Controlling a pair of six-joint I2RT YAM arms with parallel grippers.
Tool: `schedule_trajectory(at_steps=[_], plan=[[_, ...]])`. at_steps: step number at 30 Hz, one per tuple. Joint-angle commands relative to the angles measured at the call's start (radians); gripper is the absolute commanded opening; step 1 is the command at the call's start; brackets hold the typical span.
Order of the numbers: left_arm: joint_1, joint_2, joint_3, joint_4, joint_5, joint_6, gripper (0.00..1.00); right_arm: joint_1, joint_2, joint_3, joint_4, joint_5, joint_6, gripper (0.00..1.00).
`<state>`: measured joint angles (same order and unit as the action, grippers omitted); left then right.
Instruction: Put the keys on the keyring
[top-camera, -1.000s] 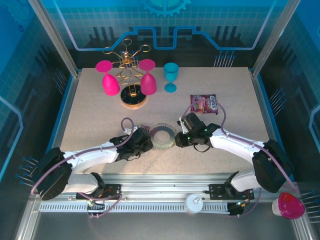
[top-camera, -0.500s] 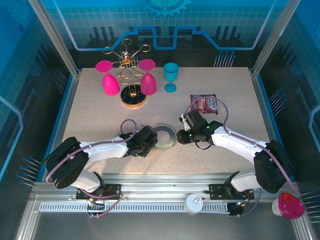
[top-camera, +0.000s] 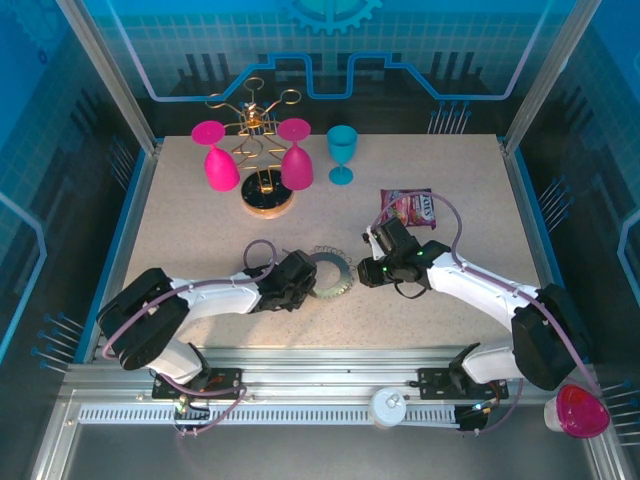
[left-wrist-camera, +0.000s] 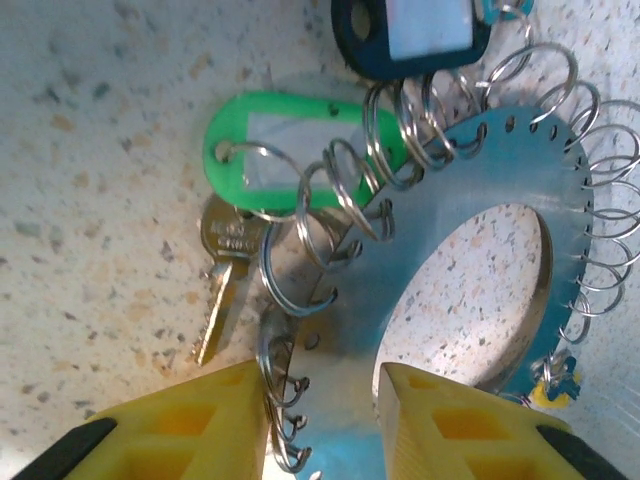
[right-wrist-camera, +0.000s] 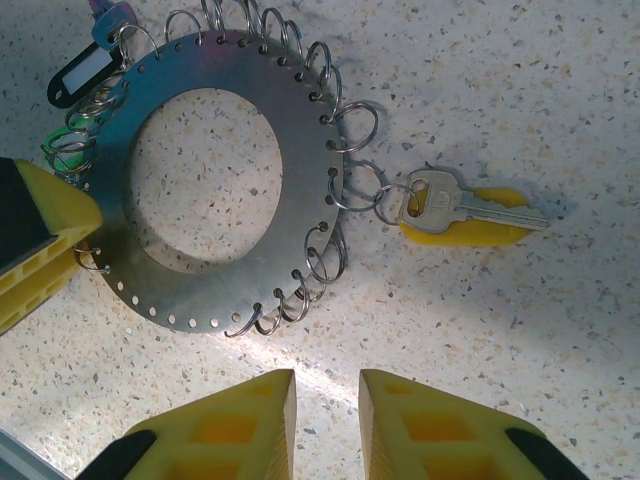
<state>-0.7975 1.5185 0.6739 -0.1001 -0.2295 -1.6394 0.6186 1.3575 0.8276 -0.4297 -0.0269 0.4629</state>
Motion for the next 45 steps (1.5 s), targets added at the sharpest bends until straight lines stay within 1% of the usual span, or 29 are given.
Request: schedule_trajectory(at_steps=[1,4,7,10,12,15,18,21,23,25,28,30,33,35,39,45], plan=[[0.009,-0.039,0.039,-0.097,-0.08,0.082,0.34,-0.013,-0.013,0.021,-0.027,-0.005,-0.01,0.24],[0.023,-0.065,0.046,-0.133,-0.115,0.137,0.34,-0.013,-0.01,0.027,-0.029,-0.007,-0.012,0.24],[0.029,-0.092,0.06,-0.178,-0.136,0.183,0.37,-0.013,-0.003,0.033,-0.029,-0.013,-0.025,0.24],[0.03,-0.131,0.063,-0.232,-0.154,0.212,0.39,-0.005,0.002,0.027,0.014,-0.067,-0.085,0.24],[0.032,-0.173,0.057,-0.267,-0.181,0.239,0.42,0.04,-0.001,0.015,0.077,-0.092,-0.215,0.25],[0.056,-0.259,0.047,-0.32,-0.216,0.308,0.44,0.161,0.002,0.015,0.134,-0.023,-0.46,0.28],[0.118,-0.372,0.01,-0.329,-0.213,0.396,0.47,0.254,0.029,0.006,0.193,0.02,-0.698,0.3],[0.193,-0.481,-0.033,-0.319,-0.19,0.472,0.5,0.297,0.056,-0.012,0.255,-0.022,-0.875,0.32],[0.23,-0.551,-0.056,-0.33,-0.197,0.508,0.52,0.315,0.096,0.006,0.288,-0.015,-0.941,0.32],[0.259,-0.607,-0.074,-0.346,-0.214,0.527,0.54,0.318,0.159,0.046,0.27,-0.032,-0.998,0.32],[0.289,-0.689,-0.109,-0.369,-0.258,0.532,0.54,0.329,0.255,0.143,0.225,-0.013,-1.036,0.3],[0.293,-0.741,-0.131,-0.384,-0.301,0.525,0.54,0.34,0.304,0.185,0.202,0.009,-1.041,0.29],[0.294,-0.802,-0.158,-0.402,-0.356,0.501,0.54,0.352,0.355,0.229,0.197,0.047,-1.02,0.3],[0.295,-0.832,-0.175,-0.414,-0.386,0.481,0.54,0.357,0.38,0.259,0.175,0.045,-1.004,0.31],[0.295,-0.87,-0.205,-0.409,-0.415,0.472,0.54,0.367,0.431,0.302,0.164,0.071,-0.957,0.32],[0.295,-0.877,-0.212,-0.404,-0.424,0.486,0.54,0.381,0.504,0.357,0.138,0.106,-0.906,0.32]])
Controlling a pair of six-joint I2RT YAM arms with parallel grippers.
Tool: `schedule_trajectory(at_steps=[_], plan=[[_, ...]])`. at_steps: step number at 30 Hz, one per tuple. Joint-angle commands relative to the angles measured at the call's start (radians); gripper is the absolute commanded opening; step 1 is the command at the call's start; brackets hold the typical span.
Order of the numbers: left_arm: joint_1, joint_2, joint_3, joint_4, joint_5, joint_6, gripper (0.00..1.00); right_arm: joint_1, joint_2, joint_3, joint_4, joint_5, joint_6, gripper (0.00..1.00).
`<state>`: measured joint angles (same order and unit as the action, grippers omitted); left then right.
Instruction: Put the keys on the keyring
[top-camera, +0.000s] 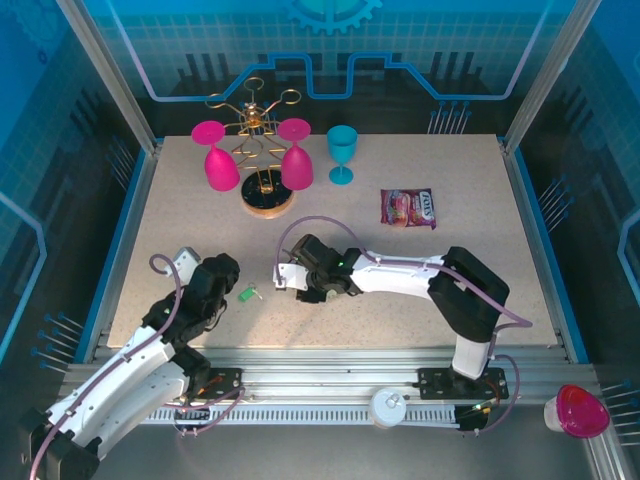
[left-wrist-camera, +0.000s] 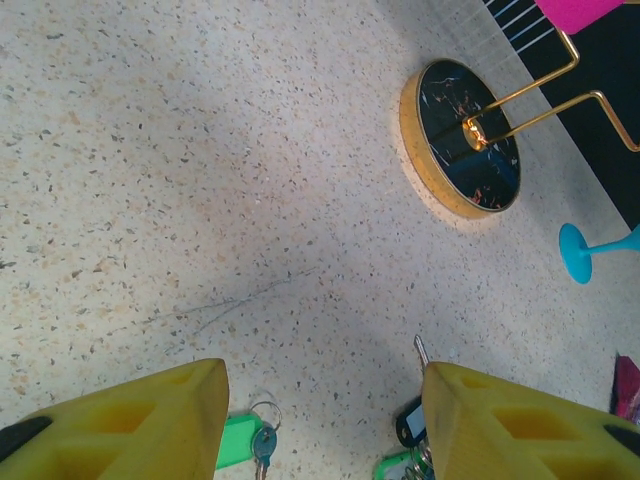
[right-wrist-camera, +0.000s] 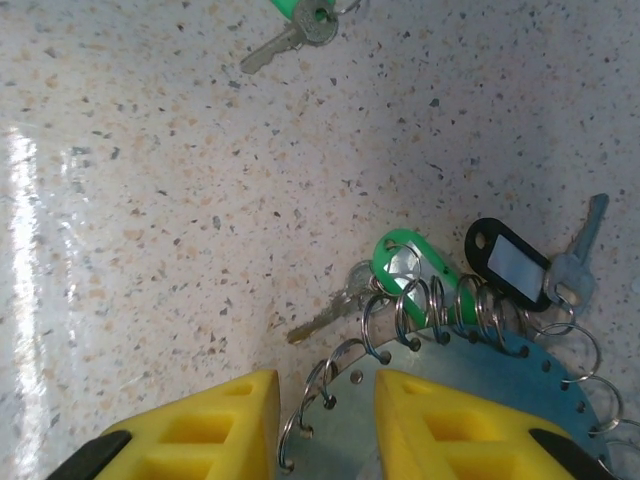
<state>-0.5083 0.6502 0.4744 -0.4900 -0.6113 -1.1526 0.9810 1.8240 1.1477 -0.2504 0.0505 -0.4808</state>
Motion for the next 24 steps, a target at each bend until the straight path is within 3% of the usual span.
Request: schedule_trajectory(at_steps=[1,10,13,19,24], plan=[[0.007,-0.009,-0.013,-0.013,-0.041,0.0,0.54,0.02,0.046,0.044,-0.051,0.036,0.045,0.31],[0.005,-0.014,-0.022,-0.002,-0.044,0.001,0.54,0.027,0.096,0.068,-0.1,0.047,0.08,0.29],[0.006,-0.019,-0.021,-0.005,-0.048,0.001,0.54,0.028,0.107,0.075,-0.108,0.049,0.082,0.22],[0.005,-0.027,-0.019,-0.013,-0.048,0.005,0.54,0.032,0.08,0.066,-0.1,0.061,0.097,0.0],[0.005,-0.027,-0.015,0.008,-0.046,0.049,0.54,0.011,-0.033,0.005,-0.083,-0.02,0.159,0.0]])
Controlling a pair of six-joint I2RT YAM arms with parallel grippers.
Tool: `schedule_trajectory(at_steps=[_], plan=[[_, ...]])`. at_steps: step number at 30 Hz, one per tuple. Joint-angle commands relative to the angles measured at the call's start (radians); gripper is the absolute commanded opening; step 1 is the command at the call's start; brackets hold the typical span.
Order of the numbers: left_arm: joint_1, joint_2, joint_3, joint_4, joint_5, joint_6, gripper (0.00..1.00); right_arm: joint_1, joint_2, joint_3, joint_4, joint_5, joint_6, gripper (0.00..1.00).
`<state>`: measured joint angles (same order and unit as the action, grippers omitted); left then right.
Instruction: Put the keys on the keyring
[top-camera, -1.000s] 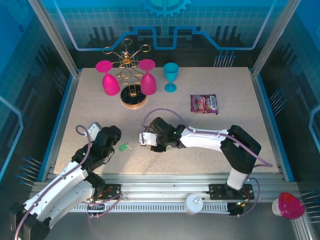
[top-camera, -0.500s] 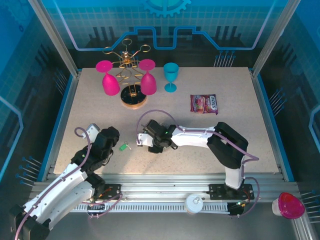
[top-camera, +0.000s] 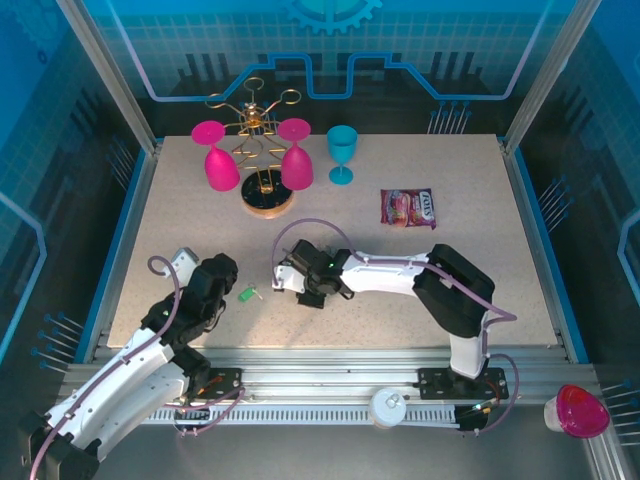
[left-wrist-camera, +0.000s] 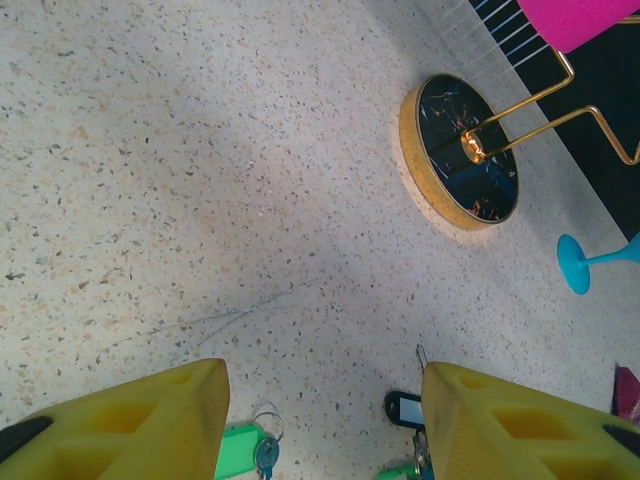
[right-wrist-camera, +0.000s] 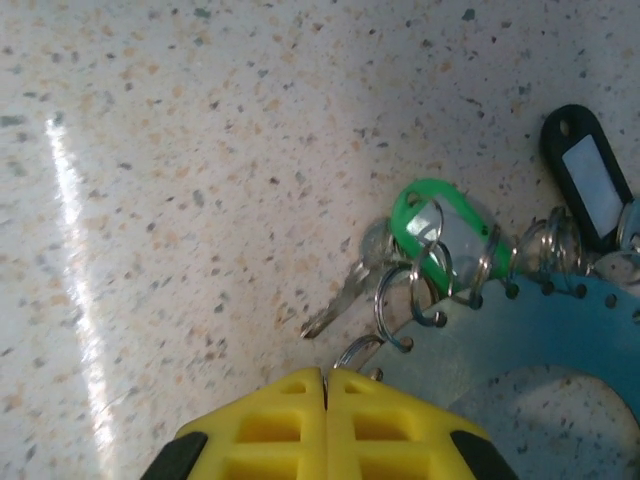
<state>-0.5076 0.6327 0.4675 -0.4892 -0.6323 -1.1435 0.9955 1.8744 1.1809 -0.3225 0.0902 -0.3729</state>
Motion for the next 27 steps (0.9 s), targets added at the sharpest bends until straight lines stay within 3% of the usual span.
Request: schedule_trajectory(at_steps=[1,8,15,21,23,27], plan=[[0.004,-0.01,-0.011,0.034,-0.013,0.074,0.54,-0.016,-0.111,-0.042,-0.012,-0.1,0.074,0.0],[0.005,-0.036,-0.085,0.328,0.196,0.504,0.61,-0.181,-0.289,-0.206,0.076,-0.461,0.238,0.0],[0.004,-0.055,-0.15,0.517,0.484,0.783,0.62,-0.291,-0.34,-0.251,0.099,-0.656,0.243,0.0],[0.004,-0.021,-0.188,0.639,0.774,1.036,0.54,-0.362,-0.359,-0.248,0.133,-0.753,0.246,0.0],[0.003,0.025,-0.184,0.664,0.81,1.063,0.52,-0.376,-0.357,-0.25,0.135,-0.762,0.243,0.0],[0.0,0.161,-0.185,0.763,0.855,0.988,0.47,-0.389,-0.355,-0.259,0.146,-0.778,0.239,0.0]])
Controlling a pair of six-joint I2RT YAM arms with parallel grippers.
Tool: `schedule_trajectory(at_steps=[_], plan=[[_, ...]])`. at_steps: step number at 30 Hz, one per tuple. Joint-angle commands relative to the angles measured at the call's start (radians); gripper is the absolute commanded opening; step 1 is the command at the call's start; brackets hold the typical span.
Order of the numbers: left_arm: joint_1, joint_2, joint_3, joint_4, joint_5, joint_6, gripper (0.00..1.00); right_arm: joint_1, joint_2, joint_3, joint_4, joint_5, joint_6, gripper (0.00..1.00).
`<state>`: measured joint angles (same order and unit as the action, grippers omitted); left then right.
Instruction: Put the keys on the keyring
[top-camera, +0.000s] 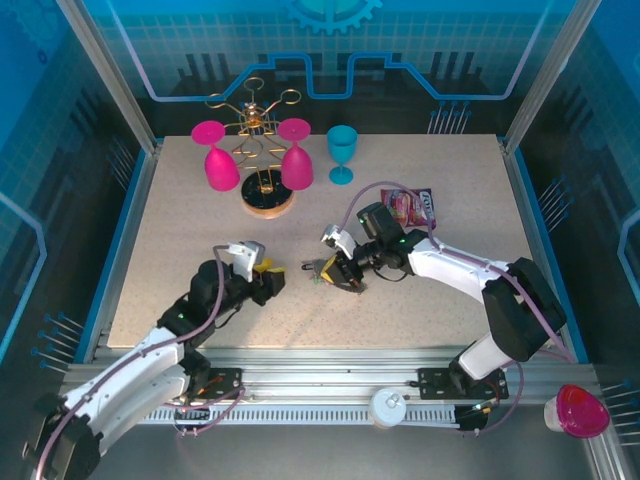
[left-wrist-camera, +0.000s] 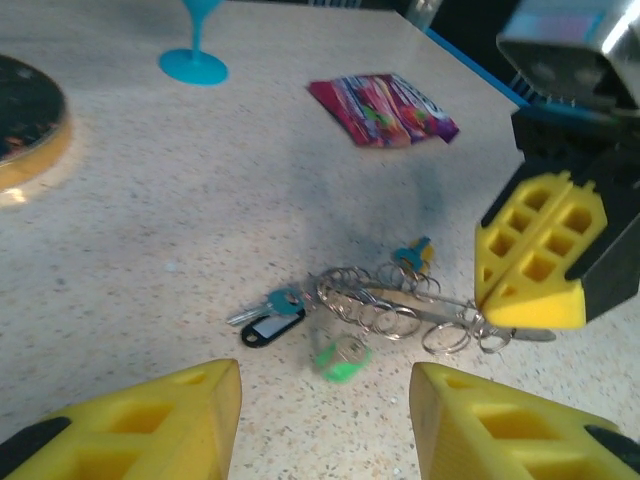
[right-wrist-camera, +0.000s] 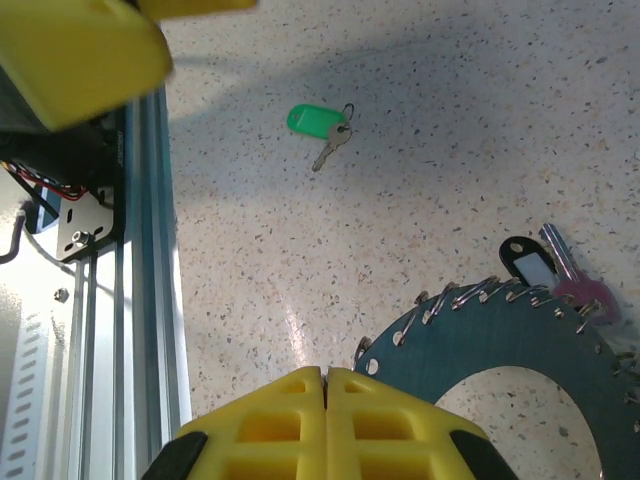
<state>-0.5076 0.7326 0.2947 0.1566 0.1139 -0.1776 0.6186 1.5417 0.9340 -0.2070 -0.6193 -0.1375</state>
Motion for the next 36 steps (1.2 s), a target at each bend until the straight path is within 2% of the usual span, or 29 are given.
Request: schedule_trajectory(at_steps=[1,3,6,13,20,28,31,36], plan=[[-0.008,0.097,-0.018,0.166,0.132,0.004,0.46,-0.014,-0.022,-0.014,0.035,-0.073,0.005,0.0],[-0.04,0.158,-0.037,0.254,0.152,0.013,0.44,-0.016,-0.024,-0.018,0.044,-0.079,0.009,0.0],[-0.098,0.245,-0.023,0.299,0.186,0.104,0.42,-0.02,-0.028,-0.018,0.045,-0.087,0.009,0.0],[-0.114,0.396,0.003,0.4,0.245,0.105,0.41,-0.023,-0.036,-0.018,0.053,-0.078,0.016,0.0],[-0.138,0.511,0.009,0.542,0.268,-0.03,0.41,-0.019,-0.058,-0.039,0.133,-0.078,0.077,0.0],[-0.141,0.741,-0.047,0.989,0.305,-0.267,0.39,-0.018,-0.061,-0.046,0.138,-0.082,0.081,0.0],[-0.14,0.812,-0.054,1.12,0.318,-0.304,0.38,-0.017,-0.066,-0.049,0.135,-0.078,0.076,0.0],[-0.141,0.851,-0.062,1.216,0.334,-0.317,0.38,-0.016,-0.072,-0.049,0.13,-0.071,0.073,0.0]])
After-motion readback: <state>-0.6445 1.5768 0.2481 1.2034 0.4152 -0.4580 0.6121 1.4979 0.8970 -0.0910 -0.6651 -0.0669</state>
